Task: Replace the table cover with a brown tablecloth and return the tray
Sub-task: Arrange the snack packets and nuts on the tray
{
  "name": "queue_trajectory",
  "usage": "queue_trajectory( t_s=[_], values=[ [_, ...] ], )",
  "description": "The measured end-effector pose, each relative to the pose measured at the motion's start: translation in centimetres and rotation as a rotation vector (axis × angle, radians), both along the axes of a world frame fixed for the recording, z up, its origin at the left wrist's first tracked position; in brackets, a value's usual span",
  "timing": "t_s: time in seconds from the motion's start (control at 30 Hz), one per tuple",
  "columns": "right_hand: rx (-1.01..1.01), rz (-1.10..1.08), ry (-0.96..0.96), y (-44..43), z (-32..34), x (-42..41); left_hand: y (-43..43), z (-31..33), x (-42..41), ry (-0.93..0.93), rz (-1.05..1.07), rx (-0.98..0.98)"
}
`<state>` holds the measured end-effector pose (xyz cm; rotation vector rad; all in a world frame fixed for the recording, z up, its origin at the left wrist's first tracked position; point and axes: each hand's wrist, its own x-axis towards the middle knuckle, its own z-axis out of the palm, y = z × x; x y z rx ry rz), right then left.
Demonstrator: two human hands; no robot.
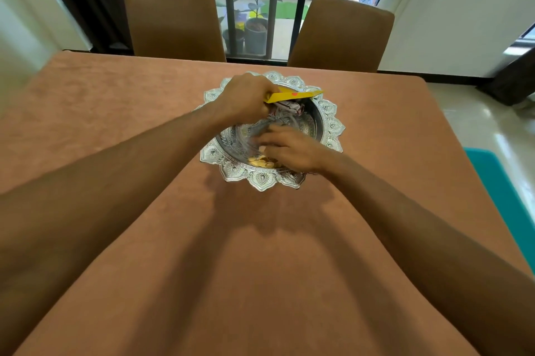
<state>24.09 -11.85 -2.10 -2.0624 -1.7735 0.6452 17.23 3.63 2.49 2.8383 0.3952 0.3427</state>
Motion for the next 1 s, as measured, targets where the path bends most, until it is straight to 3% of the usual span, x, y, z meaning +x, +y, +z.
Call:
queue_trajectory(
  t_s=[0.17, 0.37, 0.47, 0.53, 0.6, 0.83, 1.0],
  values=[
    [0.051, 0.141, 0.076, 0.7, -0.4, -1.0, 0.2, -0.1, 0.0, 0.006, -0.005, -0.022],
    [0.113, 0.0, 0.185, -0.7, 0.4, 0.5, 0.0, -0.4, -0.3, -0.013, -0.001, -0.017],
    [0.245, -0.075, -0.147, -0.9, 0.6, 0.8, -0.1, -0.4, -0.3, -0.004, 0.006, -0.013],
    [0.135, -0.103, -0.371, -1.1, 0.2, 0.1, -0.1, -0.4, -0.2, 0.001, 0.009, -0.022],
    [0.019, -0.098, -0.479, -1.4, -0.4, -1.0, 0.0, -0.4, -0.1, 0.005, 0.015, -0.031],
    [0.13, 0.093, -0.285, -1.4, -1.5, -2.1, 0.0, -0.7, -0.1, -0.019, 0.019, -0.029],
    [0.138, 0.093, -0.219, -1.2, -0.9, -2.5, -0.3, -0.9, -0.1, -0.042, 0.035, -0.05]
  ],
)
